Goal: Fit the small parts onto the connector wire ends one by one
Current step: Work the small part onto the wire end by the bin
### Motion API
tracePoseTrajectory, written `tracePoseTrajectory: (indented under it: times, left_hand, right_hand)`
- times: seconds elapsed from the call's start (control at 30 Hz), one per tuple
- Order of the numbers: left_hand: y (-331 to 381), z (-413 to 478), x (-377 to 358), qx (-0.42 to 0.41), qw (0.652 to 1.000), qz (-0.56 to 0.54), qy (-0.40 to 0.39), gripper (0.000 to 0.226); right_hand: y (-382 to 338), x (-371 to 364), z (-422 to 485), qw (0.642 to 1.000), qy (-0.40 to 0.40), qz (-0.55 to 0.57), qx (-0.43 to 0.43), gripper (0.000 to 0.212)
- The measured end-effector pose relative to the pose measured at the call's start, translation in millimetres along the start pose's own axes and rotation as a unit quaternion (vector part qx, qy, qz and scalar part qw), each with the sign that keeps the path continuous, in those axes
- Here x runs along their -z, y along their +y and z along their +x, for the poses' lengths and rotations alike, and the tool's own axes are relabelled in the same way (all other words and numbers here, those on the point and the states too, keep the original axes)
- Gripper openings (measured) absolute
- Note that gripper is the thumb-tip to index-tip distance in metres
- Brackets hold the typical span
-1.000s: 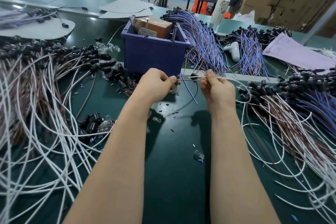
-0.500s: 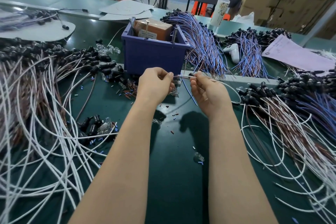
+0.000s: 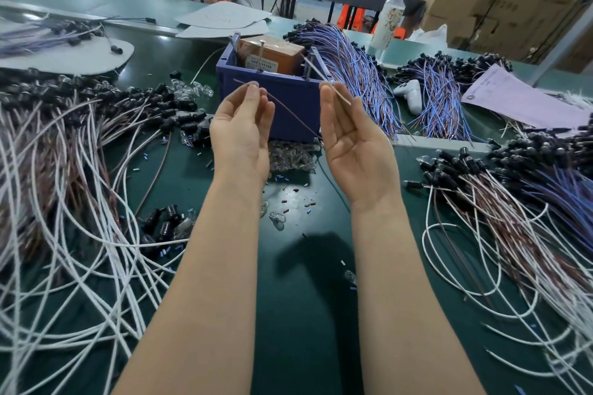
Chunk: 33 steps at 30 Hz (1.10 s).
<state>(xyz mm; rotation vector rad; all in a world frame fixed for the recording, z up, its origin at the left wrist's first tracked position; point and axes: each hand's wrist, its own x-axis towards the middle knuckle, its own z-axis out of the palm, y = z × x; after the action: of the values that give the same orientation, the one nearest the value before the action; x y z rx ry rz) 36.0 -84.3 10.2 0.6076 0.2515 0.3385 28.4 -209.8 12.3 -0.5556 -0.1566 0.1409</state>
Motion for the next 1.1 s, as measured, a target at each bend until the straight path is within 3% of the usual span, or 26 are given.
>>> tracePoseTrajectory:
  times: [0.13, 0.3, 0.43, 0.57, 0.73, 1.1]
  left_hand:
    - [-4, -3, -3, -0.086, 0.982, 0.166, -0.002, 0.014]
    - [-4, -1, -7, -0.147, 0.957, 0.251, -0.008, 0.016]
    - [-5, 7, -9, -0.167, 0.940, 0.296, 0.032, 0.019]
    - [-7, 18, -9, -0.138, 0.942, 0.302, 0.054, 0.015]
    - [-6, 28, -6, -0.135, 0.945, 0.292, 0.058, 0.019]
    - [-15, 32, -3, -0.129, 0.952, 0.274, 0.047, 0.021]
  right_hand:
    - [0, -10, 3, 0.989, 0.093, -0.069, 0.095, 0.023]
    - [3, -15, 8, 0.937, 0.152, -0.235, 0.208, 0.019]
    - [9, -14, 19, 0.927, 0.182, -0.271, 0.187, 0.034]
    - [13, -8, 30, 0.936, 0.220, -0.217, 0.165, 0.021]
    - [5, 0, 35, 0.950, 0.208, -0.176, 0.151, 0.017]
    - [13, 3, 39, 0.935, 0.237, -0.227, 0.133, 0.019]
